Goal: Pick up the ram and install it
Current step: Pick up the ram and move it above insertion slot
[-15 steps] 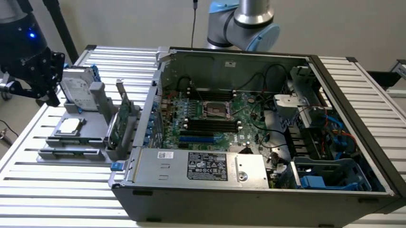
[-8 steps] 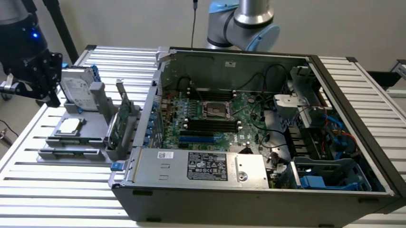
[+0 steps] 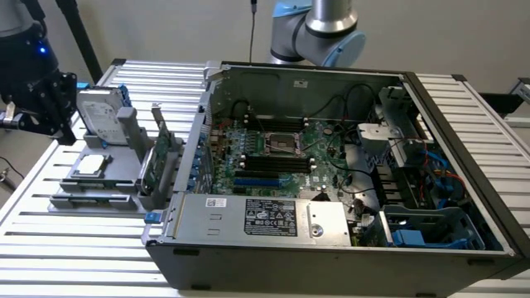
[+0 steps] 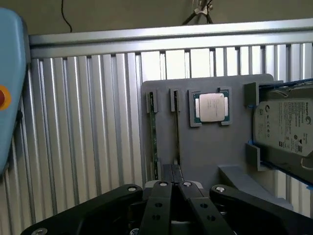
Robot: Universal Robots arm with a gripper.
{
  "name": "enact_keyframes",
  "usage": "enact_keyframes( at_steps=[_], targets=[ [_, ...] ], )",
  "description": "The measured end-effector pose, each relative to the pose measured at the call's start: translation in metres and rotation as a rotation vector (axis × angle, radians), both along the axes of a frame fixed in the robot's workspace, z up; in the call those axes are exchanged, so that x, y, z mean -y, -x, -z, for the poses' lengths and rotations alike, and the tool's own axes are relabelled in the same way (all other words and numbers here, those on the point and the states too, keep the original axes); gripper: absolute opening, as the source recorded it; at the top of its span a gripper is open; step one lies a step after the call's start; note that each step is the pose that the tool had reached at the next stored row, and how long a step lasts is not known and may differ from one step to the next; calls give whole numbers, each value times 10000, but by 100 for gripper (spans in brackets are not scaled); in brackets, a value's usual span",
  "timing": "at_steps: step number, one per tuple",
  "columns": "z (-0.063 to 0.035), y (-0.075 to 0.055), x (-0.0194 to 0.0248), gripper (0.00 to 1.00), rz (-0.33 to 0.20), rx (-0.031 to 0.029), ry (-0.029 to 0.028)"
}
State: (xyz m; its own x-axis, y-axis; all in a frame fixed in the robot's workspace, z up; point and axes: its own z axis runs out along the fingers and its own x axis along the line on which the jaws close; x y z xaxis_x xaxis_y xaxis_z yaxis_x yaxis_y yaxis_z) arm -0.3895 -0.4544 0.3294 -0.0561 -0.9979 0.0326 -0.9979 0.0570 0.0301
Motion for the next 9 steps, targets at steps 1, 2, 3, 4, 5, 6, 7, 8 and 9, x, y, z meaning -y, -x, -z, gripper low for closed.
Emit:
enact_keyframes(
  at_steps=[1,2,3,4,5,6,7,8,9],
  targets=[
    [2,3,24,11,-18,0,-1],
    [4,7,45,11,-39,0,-1],
    [7,11,61,11,-66,0,-1],
    [11,17,71,11,-101,-1,-2],
    [18,26,77,11,-138,-1,-1],
    [27,34,80,11,-183,0,-1],
    [37,41,84,11,-233,0,-2],
    [47,48,87,11,-286,0,-1],
    [57,54,91,11,-340,1,-2]
  ],
)
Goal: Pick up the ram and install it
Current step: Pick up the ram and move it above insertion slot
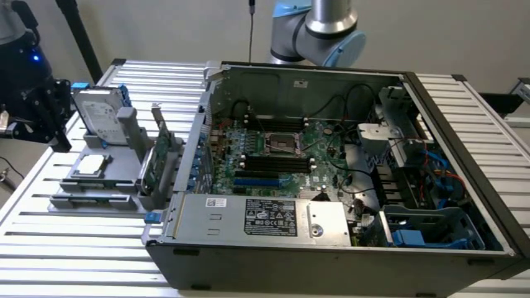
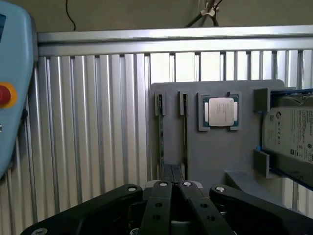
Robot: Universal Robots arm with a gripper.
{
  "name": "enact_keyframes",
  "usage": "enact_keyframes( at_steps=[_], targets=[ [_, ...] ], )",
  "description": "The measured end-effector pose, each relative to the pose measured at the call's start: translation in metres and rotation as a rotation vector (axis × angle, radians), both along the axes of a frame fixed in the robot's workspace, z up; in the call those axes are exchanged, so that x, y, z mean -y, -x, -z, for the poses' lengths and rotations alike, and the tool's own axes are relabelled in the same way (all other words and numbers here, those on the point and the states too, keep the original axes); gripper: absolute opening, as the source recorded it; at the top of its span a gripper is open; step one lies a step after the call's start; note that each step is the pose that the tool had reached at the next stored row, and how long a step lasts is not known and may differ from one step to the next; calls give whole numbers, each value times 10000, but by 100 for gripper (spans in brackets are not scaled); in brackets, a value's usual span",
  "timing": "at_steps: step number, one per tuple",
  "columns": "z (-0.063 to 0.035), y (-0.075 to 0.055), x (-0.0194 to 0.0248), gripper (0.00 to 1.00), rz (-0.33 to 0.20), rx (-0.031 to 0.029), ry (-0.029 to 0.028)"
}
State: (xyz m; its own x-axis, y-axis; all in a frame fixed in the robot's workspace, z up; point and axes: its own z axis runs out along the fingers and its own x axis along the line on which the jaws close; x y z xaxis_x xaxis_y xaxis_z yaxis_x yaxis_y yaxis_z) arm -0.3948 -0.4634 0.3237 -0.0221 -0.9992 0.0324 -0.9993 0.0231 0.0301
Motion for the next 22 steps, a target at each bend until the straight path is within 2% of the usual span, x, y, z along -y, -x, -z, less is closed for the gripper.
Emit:
enact_keyframes(
  at_steps=[3,4,5,7,10,11,22],
  targets=[
    [29,16,9,12,-172,-1,0],
    [40,21,13,17,-232,-1,0],
    [55,25,16,17,-291,-1,-3],
    [87,34,23,30,-402,-1,-9],
    [143,43,34,36,-593,0,-29],
    [160,45,38,42,-659,0,-36],
    [361,66,82,42,-869,0,-47]
  ],
)
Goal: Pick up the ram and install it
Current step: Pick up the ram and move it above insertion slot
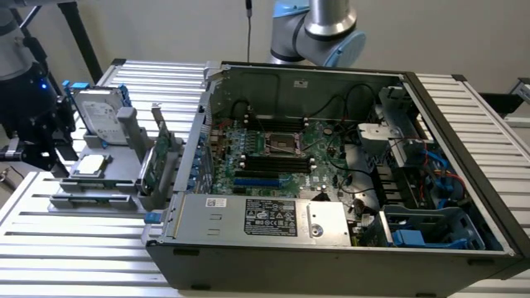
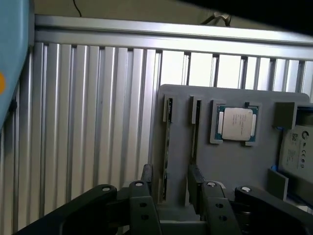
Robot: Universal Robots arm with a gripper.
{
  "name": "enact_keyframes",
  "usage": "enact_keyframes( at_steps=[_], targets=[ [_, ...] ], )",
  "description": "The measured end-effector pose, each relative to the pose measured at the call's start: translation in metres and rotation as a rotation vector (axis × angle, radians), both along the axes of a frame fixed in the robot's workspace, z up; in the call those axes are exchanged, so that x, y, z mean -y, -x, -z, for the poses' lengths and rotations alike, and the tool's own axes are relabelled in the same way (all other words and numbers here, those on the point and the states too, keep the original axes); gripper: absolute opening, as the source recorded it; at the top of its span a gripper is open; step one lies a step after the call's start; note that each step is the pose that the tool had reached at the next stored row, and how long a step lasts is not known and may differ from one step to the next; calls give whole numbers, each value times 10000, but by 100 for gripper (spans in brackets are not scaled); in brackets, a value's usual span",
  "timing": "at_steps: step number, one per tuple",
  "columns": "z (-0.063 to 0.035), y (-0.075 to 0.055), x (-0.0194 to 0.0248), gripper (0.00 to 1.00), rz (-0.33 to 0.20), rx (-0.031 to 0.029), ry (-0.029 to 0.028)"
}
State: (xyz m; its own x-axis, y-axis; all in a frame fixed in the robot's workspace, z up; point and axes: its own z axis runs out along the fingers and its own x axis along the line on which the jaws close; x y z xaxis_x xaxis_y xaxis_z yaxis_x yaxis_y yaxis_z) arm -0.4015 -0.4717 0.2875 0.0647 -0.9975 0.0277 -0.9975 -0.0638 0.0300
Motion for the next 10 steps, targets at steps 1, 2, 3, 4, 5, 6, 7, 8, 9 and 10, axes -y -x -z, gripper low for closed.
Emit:
enact_keyframes(
  at_steps=[1,2,3,4,5,6,7,8,9,10],
  targets=[
    [18,0,1,42,-1,0,0],
    [36,0,1,42,-1,0,0],
    [55,-1,1,42,-1,1,-1],
    [72,0,2,42,-1,0,-1],
    [90,0,3,42,-1,0,0],
    [109,-1,3,42,-1,0,-1],
    [126,0,4,42,-1,0,0],
    [146,0,5,42,-1,-1,0],
    [164,0,6,42,-1,-1,0],
    [182,0,6,42,-1,0,0]
  ],
)
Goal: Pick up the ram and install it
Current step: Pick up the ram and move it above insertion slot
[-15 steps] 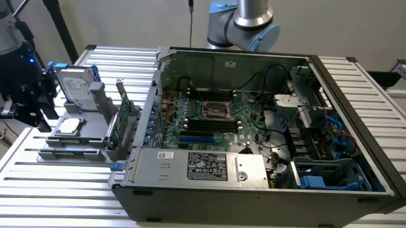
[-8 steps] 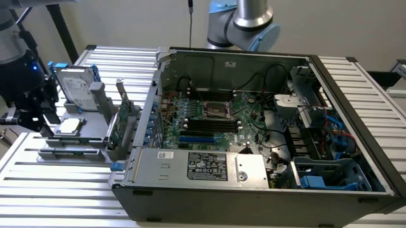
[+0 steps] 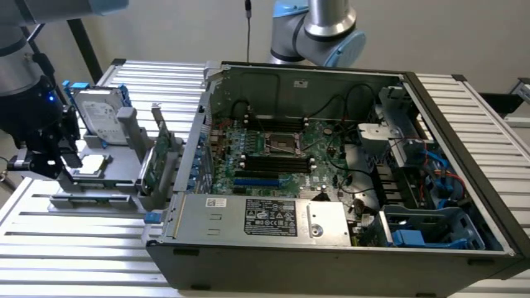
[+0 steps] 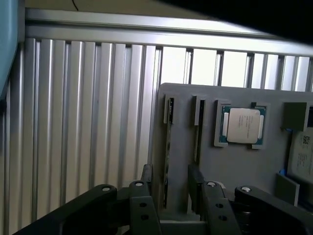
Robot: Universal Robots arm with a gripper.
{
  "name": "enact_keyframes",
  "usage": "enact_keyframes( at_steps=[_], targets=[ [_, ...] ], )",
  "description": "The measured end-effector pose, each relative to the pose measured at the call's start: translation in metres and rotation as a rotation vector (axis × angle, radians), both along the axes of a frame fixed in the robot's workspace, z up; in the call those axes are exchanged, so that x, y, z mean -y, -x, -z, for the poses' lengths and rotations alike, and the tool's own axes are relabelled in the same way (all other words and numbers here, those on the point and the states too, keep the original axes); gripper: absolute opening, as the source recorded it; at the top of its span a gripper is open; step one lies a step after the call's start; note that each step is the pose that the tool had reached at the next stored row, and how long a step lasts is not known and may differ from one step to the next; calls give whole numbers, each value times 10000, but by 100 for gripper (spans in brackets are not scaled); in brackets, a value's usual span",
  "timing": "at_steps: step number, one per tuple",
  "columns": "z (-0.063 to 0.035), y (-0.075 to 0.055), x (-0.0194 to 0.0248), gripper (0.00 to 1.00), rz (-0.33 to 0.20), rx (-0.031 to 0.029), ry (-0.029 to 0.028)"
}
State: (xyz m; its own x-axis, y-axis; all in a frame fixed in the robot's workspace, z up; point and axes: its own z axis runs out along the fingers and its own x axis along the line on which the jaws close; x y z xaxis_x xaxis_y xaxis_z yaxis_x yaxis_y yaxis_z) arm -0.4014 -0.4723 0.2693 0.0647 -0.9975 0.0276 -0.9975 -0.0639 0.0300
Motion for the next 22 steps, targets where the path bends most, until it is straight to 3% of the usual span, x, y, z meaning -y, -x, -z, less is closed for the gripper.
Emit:
enact_keyframes(
  at_steps=[6,7,17,20,22],
  targets=[
    [109,0,6,44,0,0,0],
    [127,0,7,50,1,0,0],
    [308,0,50,50,86,-1,-2],
    [363,0,78,50,127,-1,-31],
    [397,-2,91,50,150,0,-85]
  ],
)
